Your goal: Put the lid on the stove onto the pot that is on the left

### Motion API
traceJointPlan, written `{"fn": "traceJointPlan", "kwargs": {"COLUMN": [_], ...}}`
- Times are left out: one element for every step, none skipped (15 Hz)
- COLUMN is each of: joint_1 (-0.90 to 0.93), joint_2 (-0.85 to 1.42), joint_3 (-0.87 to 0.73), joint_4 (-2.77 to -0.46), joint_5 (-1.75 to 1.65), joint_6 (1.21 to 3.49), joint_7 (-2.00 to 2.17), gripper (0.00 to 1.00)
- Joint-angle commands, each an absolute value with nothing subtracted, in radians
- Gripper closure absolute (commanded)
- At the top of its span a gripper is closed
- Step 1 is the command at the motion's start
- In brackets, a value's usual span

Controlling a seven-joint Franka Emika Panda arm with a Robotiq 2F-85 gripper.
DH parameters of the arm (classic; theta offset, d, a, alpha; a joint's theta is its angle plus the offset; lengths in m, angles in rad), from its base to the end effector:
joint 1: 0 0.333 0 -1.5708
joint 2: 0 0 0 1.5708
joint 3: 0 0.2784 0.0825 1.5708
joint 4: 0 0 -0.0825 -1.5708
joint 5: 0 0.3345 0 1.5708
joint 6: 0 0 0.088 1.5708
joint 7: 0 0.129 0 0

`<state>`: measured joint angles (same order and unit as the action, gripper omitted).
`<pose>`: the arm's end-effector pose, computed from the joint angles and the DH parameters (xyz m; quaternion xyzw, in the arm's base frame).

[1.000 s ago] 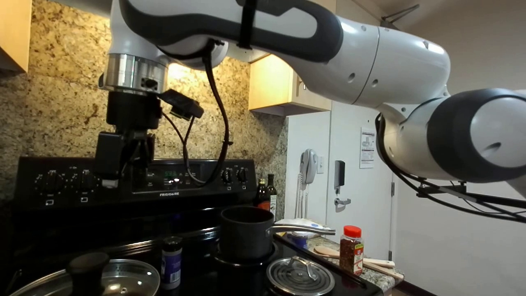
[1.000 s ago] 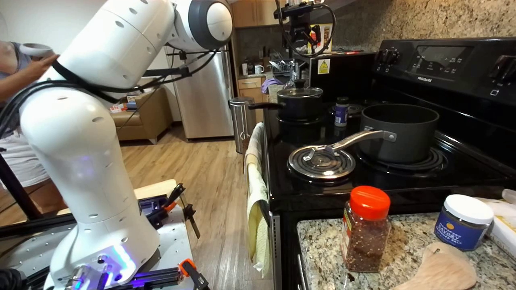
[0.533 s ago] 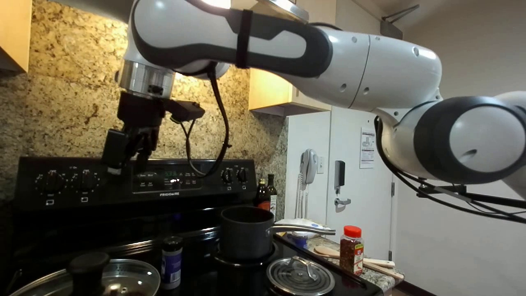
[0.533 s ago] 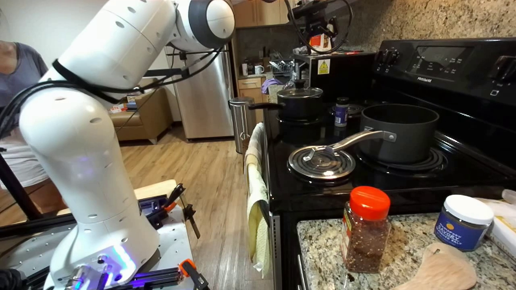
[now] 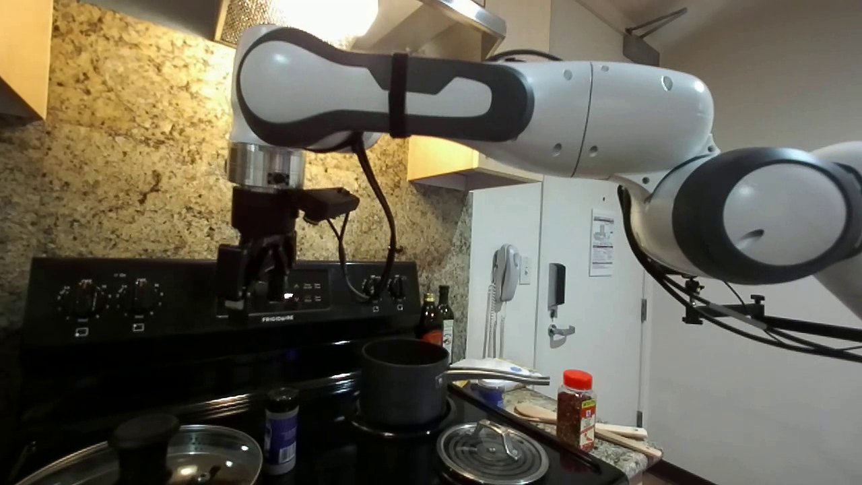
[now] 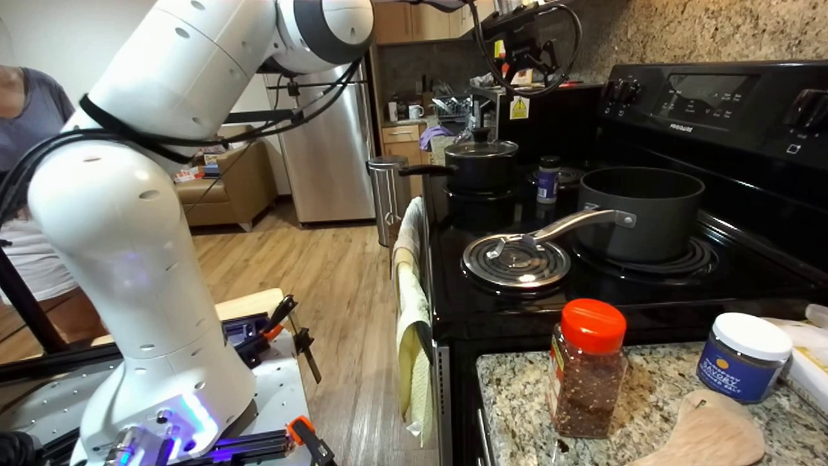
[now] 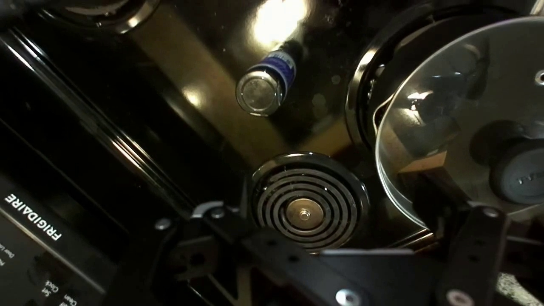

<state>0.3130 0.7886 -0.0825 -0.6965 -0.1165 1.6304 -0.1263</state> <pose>0.6667 0.1670 0.4692 0.9752 0.1895 0.0788 0.0824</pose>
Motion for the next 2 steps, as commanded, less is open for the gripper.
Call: {"fn": "traceJointPlan", "kwargs": {"joint_1": [0.313, 0.313], "joint_2": [0.784, 0.784], "joint_3": [-0.083, -0.083], "joint_4": [-0.706, -0.706], "joint_5": [-0.116, -0.116], "joint_6": [1.631, 1.631], "joint_7": [-0.124, -0.124], "gripper": [0.0, 0.0]}}
